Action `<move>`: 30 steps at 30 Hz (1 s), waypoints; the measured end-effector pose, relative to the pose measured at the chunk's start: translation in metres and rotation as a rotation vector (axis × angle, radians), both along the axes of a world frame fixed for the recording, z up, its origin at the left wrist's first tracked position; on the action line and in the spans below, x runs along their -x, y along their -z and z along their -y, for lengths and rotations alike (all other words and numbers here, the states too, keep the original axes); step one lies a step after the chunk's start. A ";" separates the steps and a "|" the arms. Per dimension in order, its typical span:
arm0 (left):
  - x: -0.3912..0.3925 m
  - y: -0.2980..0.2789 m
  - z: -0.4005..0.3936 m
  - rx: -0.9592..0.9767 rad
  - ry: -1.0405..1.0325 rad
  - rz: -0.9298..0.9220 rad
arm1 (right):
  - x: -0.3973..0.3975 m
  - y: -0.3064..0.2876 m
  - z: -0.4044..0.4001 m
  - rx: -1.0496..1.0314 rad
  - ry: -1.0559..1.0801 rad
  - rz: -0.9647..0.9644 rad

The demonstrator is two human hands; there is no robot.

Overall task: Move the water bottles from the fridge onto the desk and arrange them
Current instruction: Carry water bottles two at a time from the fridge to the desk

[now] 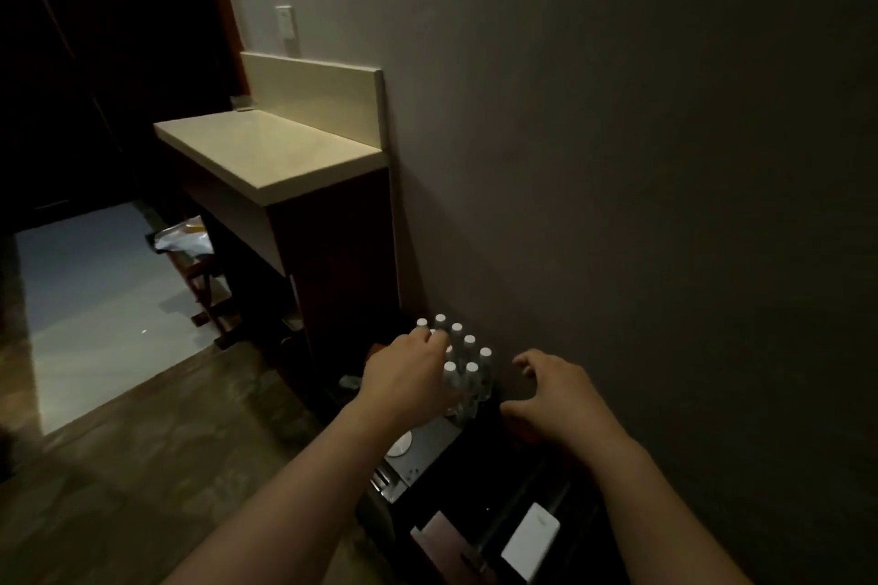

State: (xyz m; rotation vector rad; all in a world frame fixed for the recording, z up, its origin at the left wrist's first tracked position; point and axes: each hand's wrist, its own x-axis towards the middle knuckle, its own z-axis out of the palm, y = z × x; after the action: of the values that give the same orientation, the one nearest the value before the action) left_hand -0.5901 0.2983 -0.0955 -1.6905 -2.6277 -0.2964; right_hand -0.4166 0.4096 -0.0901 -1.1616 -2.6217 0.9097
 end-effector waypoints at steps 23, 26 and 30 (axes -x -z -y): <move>0.226 0.284 -0.226 0.238 0.125 0.384 | 0.194 0.241 -0.186 0.251 0.329 0.287; 0.236 0.338 -0.241 0.235 0.087 0.439 | 0.206 0.294 -0.201 0.273 0.372 0.288; 0.239 0.396 -0.250 0.181 0.041 0.510 | 0.224 0.356 -0.215 0.289 0.440 0.242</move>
State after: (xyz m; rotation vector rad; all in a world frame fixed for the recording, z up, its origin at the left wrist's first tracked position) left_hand -0.8287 0.5485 -0.4915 -1.9442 -3.0547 -0.5766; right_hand -0.6409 0.6249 -0.4462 -1.9318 -2.2887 1.1287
